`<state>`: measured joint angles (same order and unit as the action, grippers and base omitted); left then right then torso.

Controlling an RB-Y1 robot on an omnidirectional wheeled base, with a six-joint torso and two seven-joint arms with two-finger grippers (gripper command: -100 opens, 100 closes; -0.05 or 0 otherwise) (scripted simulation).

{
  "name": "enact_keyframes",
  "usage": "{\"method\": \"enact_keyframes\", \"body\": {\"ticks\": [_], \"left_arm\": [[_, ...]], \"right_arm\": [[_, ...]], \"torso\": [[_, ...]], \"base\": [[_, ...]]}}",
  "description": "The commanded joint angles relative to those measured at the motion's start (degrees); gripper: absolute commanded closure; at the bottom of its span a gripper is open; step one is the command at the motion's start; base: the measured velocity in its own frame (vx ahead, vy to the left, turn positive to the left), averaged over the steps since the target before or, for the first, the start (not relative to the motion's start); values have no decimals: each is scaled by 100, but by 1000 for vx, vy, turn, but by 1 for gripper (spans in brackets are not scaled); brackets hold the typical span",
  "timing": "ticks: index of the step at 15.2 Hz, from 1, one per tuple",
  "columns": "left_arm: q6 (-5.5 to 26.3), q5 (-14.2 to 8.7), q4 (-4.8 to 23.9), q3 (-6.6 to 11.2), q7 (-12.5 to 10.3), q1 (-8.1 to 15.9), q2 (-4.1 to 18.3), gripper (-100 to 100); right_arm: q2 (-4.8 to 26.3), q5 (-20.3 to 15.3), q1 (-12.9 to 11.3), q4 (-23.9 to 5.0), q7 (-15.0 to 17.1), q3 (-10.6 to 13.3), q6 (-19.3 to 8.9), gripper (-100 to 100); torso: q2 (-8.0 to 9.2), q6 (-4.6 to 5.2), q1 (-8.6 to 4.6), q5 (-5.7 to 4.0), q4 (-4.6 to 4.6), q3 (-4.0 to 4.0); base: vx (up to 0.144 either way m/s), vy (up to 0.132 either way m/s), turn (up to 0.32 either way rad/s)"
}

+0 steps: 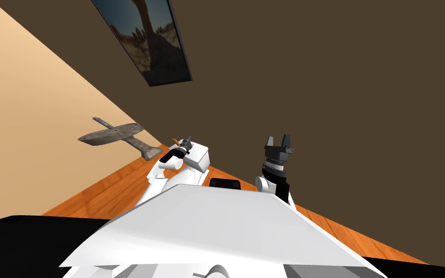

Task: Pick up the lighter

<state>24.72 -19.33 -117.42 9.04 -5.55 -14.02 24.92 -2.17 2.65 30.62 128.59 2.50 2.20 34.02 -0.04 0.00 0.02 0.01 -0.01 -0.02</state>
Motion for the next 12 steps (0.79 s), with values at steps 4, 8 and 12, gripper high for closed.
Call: {"method": "enact_keyframes", "body": {"ticks": [4,8,12], "left_arm": [[638,-176,146,69,18,115,143,-100],[1065,-322,268,130,32,234,259,-100],[1485,-466,389,191,45,354,374,-100]], "right_arm": [[0,0,0,0,0,0,0,0],[0,0,0,0,0,0,0,0],[0,0,0,0,0,0,0,0]], "torso": [[-1,2,0,0,0,-1],[-1,1,0,0,0,0],[-1,1,0,0,0,0]], "base": [[5,2,-42],[5,3,-40],[5,3,-42]]}}
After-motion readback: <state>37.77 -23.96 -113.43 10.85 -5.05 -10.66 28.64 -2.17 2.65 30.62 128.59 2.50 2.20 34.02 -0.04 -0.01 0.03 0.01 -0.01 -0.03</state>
